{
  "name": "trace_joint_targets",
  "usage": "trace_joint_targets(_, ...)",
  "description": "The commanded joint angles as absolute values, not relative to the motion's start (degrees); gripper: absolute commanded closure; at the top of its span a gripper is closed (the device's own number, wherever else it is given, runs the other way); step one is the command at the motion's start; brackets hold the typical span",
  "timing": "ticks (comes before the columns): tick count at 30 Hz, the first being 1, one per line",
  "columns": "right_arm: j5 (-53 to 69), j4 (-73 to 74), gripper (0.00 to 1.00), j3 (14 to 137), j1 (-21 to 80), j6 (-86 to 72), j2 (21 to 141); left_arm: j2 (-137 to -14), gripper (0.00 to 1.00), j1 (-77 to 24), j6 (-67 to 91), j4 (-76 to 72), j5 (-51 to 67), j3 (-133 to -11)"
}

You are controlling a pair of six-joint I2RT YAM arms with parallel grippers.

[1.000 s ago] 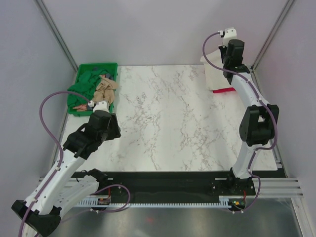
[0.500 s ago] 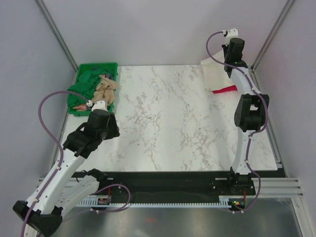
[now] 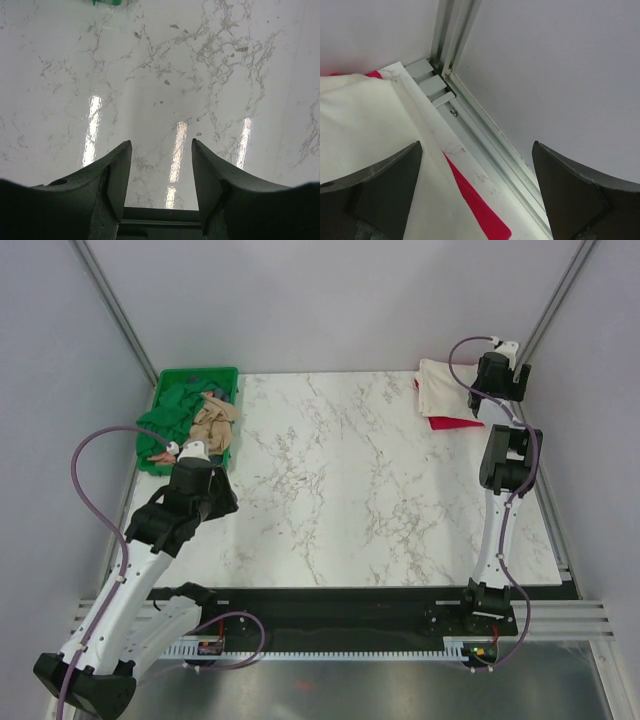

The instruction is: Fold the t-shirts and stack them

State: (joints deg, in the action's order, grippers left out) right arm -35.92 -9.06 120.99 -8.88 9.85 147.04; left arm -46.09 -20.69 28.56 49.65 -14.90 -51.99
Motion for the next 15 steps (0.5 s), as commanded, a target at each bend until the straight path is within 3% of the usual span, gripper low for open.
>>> trace_joint_targets(1, -39.29, -17.65, 0.02, 117.61, -7.82, 3.35, 135.38, -45.79, 0.41, -19.86, 25.93, 47.37, -13.27, -51.59)
trace_joint_targets(7, -35.69, -18.11, 0.02, 114.35, -6.33, 0.18, 122.82, -45.18, 0.41, -19.42, 25.84, 47.20, -13.01, -51.50)
trace_joint_targets(11, -32.44, -9.06, 0.02, 113.04, -5.71, -12.01, 111.65, -45.26, 0.40, -19.07, 25.58, 46.93, -11.96, -51.59)
trace_joint_targets(15, -25.43, -19.23, 0.02, 88.02, -5.80, -29.21, 95.30, -45.09, 0.39, -18.81, 24.79, 46.50, -9.85, -51.77)
